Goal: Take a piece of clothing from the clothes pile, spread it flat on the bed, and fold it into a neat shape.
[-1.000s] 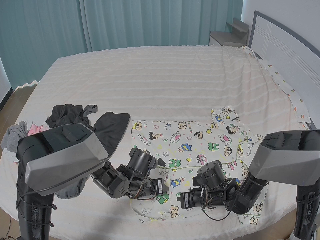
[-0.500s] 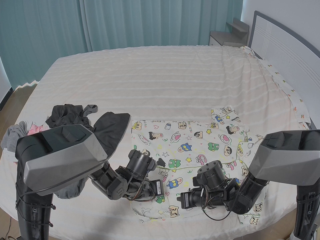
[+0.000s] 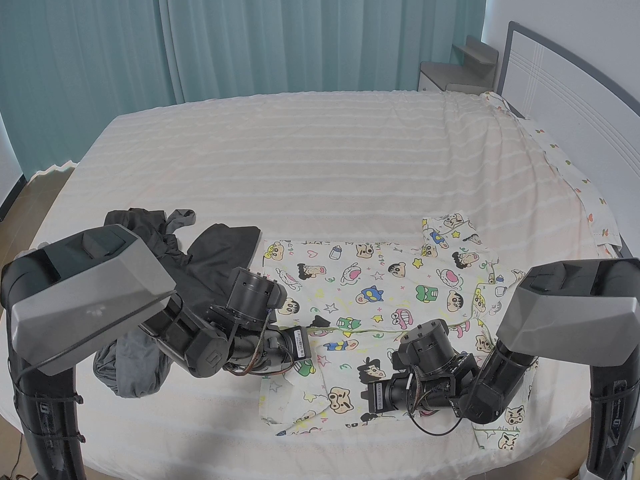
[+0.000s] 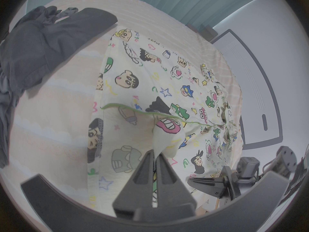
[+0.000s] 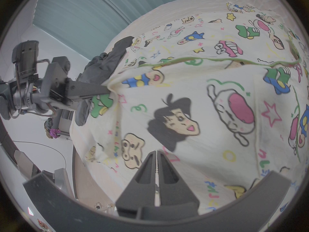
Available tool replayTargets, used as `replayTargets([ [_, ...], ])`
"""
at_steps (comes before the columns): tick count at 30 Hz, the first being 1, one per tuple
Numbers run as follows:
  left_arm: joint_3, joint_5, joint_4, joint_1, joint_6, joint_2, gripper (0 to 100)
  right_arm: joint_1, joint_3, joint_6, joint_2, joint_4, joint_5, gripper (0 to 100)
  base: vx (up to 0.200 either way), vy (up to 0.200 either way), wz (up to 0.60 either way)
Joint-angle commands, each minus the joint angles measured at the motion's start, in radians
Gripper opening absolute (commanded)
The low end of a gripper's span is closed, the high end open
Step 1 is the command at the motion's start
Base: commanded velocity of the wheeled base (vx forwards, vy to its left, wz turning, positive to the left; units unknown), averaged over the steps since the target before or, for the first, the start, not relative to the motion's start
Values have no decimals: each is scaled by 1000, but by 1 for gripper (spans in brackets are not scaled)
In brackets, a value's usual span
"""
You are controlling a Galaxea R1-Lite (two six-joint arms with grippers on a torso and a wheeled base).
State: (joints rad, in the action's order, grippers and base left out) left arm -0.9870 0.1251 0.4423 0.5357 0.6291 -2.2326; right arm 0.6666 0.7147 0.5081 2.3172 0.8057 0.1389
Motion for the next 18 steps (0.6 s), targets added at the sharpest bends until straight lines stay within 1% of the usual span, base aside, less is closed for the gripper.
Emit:
replayTargets([
  [1,1,1,-1,-14,-12,22,0,-12,5,-3,28,-7,-16,0,0,0,0],
  [2,1,1,-1,-14,-12,22,0,-13,8,-5,30,-8,-22,0,0,0,0],
  [3,1,2,-1,-14,-12,22,0,-12,14,-10,37,-16,-48,0,0,0,0],
  [5,-1,2,-1,-16,-12,21,0,-5,28,-13,57,-33,-76,0,0,0,0],
  [7,-2,4,-1,-17,-14,21,0,-4,34,-16,65,-42,-85,0,0,0,0],
  [8,-4,7,-2,-25,-12,21,0,2,52,-40,79,-80,-117,0,0,0,0],
  [9,-4,14,-4,-28,-12,19,0,4,62,-52,82,-100,-130,0,0,0,0],
  [11,-1,36,-5,-36,-12,19,0,4,72,-68,88,-126,-144,0,0,0,0],
  [12,1,68,-10,-48,-12,22,0,7,81,-77,91,-146,-156,0,0,0,0],
  [13,1,71,-10,-49,-12,22,0,7,81,-77,91,-148,-156,0,0,0,0],
  [14,2,126,-13,-74,-9,33,0,10,88,-79,91,-165,-167,0,0,0,0],
  [15,2,148,-13,-83,-9,36,0,11,89,-79,91,-169,-170,0,0,0,0],
  [16,2,148,-13,-83,-9,36,0,11,89,-79,91,-169,-170,0,0,0,0],
  [17,-1,166,-20,-100,-14,37,0,11,95,-80,91,-177,-174,0,0,0,0],
  [18,-4,166,-22,-109,-19,34,0,11,97,-79,91,-186,-174,0,0,0,0],
])
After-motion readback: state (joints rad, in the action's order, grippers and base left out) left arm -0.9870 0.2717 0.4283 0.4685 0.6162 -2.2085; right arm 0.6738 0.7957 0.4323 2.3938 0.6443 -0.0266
